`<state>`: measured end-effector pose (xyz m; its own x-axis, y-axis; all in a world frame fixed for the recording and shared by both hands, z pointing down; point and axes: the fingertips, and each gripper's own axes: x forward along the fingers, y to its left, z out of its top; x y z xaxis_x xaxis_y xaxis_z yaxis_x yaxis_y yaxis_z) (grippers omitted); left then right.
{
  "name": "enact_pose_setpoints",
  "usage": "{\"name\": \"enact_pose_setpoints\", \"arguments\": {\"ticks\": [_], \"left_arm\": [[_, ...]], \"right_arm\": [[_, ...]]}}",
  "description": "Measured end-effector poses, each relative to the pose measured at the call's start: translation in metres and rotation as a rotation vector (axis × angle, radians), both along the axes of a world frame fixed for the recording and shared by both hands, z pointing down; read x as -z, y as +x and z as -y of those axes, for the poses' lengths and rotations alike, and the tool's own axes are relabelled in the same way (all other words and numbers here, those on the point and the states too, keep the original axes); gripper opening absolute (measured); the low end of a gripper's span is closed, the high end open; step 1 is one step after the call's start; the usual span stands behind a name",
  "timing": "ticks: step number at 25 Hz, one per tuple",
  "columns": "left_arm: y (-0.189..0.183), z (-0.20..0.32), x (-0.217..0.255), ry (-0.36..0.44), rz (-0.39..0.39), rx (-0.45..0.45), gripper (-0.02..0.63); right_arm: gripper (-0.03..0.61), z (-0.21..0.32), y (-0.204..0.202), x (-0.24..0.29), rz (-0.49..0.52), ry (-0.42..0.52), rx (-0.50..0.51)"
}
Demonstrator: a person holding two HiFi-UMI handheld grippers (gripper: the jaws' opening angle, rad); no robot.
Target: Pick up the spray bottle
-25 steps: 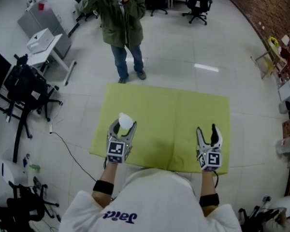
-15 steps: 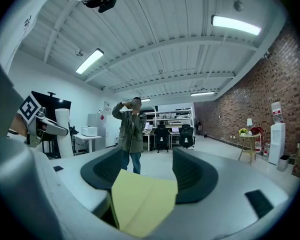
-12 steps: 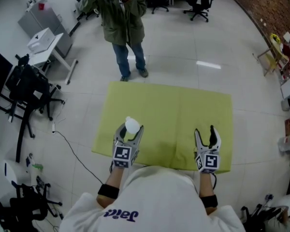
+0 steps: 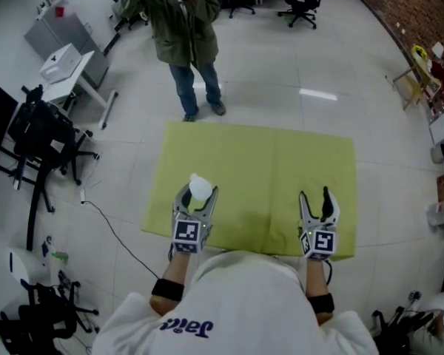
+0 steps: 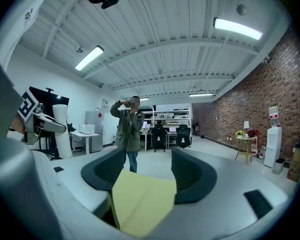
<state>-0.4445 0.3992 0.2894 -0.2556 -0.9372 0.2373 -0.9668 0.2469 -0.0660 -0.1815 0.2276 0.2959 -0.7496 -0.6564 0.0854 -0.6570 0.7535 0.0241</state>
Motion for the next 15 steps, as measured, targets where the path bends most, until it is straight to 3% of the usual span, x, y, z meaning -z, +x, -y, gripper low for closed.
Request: {"name": "enact_pose_setpoints", "arguments": {"ticks": [8,15], "left_arm": [[0.025,-0.005,0.021,0.078,0.048,-0.010,0.258],[-0.007,0.005,0.102,0.125,0.075,-0.041,0.258]], "right_arm": [[0.311,-0.006,0.023,0.013,0.012,0.022,0.021],[0.311,-0.003,-0.013,0.082,0.029,0.038,0.028]]}}
